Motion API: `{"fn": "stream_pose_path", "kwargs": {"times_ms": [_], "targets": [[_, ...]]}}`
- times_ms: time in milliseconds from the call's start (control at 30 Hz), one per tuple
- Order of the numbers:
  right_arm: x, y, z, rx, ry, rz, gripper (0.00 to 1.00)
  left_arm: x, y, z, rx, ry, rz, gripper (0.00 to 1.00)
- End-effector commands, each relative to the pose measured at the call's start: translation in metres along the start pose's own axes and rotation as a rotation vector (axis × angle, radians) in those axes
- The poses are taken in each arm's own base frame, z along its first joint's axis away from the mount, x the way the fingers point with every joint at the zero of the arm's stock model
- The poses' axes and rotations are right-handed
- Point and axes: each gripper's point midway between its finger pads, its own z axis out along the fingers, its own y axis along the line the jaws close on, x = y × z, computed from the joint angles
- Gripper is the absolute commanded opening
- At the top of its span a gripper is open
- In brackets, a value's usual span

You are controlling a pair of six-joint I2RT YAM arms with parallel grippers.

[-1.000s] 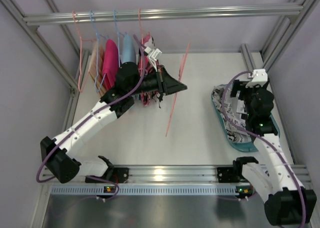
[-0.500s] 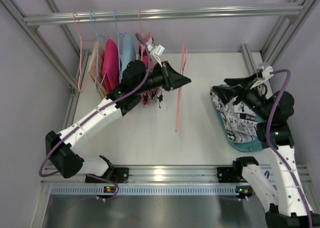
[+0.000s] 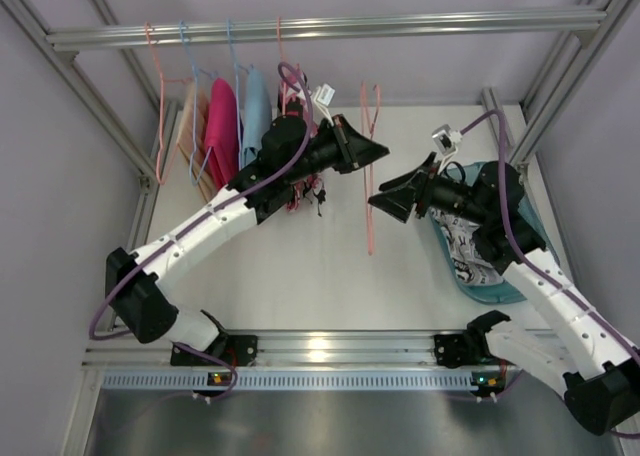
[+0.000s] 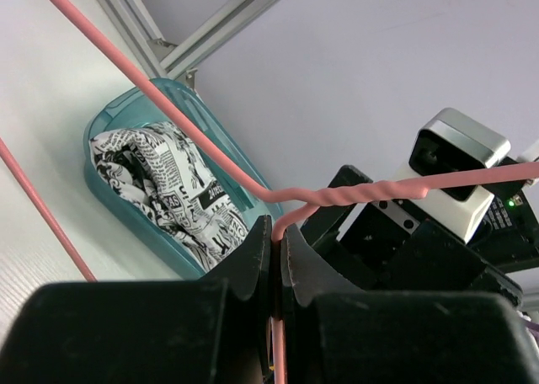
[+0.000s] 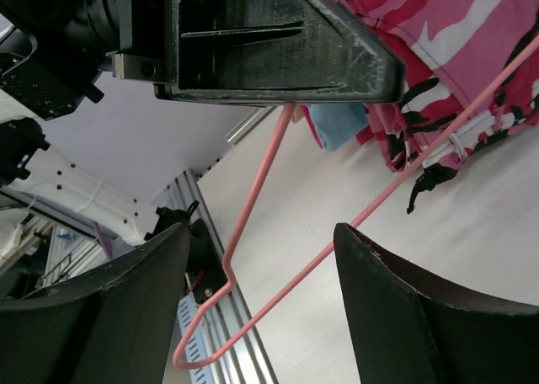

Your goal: Remove the trousers from the hanger

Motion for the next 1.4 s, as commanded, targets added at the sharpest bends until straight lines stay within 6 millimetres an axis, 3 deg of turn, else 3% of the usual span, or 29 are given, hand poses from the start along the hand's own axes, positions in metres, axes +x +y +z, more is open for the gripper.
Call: {"fn": "stream_pose_path", "kwargs": {"times_ms": [0, 167, 200, 300, 367, 433, 500, 533, 600, 633, 767, 833, 867, 933, 1233, 1367], "targets": [[-0.021, 0.026, 0.01, -0.102, -0.059, -0.035, 0.7, -0.02, -0.024, 0.001, 0.05, -0.062, 0.0, 0.0], [-0.021, 0.029, 0.02, -0.118, -0.07, -0.003, 0.59, -0.023, -0.026, 0.001, 0.053, -0.071, 0.004, 0.0], [-0.021, 0.03, 0.02, -0.121, -0.069, 0.003, 0.51, -0.023, -0.026, 0.001, 0.054, -0.072, 0.008, 0.0], [-0.02, 0.038, 0.02, -0.158, -0.058, -0.016, 0.14, -0.029, -0.027, 0.001, 0.049, -0.092, 0.031, 0.0], [-0.023, 0.04, 0.018, -0.154, -0.067, -0.024, 0.0, -0.031, -0.029, 0.0, 0.053, -0.098, 0.044, 0.0], [-0.024, 0.04, 0.017, -0.141, -0.068, -0.007, 0.0, -0.032, -0.031, -0.001, 0.058, -0.099, 0.053, 0.01], [-0.028, 0.042, 0.016, -0.139, -0.074, 0.012, 0.0, -0.034, -0.033, -0.005, 0.058, -0.106, 0.077, 0.1], [-0.03, 0.042, 0.015, -0.139, -0.076, 0.019, 0.0, -0.034, -0.032, -0.007, 0.051, -0.107, 0.089, 0.26], [-0.035, 0.045, 0.015, -0.143, -0.083, 0.031, 0.0, -0.036, -0.033, -0.013, 0.035, -0.115, 0.108, 0.37], [-0.039, 0.046, 0.015, -0.144, -0.089, 0.029, 0.0, -0.038, -0.034, -0.016, 0.03, -0.121, 0.134, 0.49], [-0.041, 0.044, 0.017, -0.14, -0.082, 0.049, 0.0, -0.045, -0.028, -0.026, -0.02, -0.155, 0.203, 0.71], [-0.038, 0.043, 0.019, -0.137, -0.065, 0.061, 0.0, -0.047, -0.03, -0.032, -0.021, -0.165, 0.237, 0.77], [-0.038, 0.042, 0.02, -0.128, -0.057, 0.074, 0.0, -0.046, -0.031, -0.034, -0.017, -0.163, 0.249, 0.87], [-0.043, 0.043, 0.021, -0.124, -0.064, 0.085, 0.0, -0.046, -0.033, -0.039, -0.007, -0.16, 0.292, 0.97], [-0.065, 0.035, 0.037, -0.059, -0.05, 0.184, 0.0, -0.045, -0.025, -0.076, -0.071, -0.161, 0.518, 0.99], [-0.076, 0.033, 0.045, -0.046, -0.048, 0.208, 0.0, -0.055, -0.018, -0.097, -0.132, -0.205, 0.665, 0.99]]}}
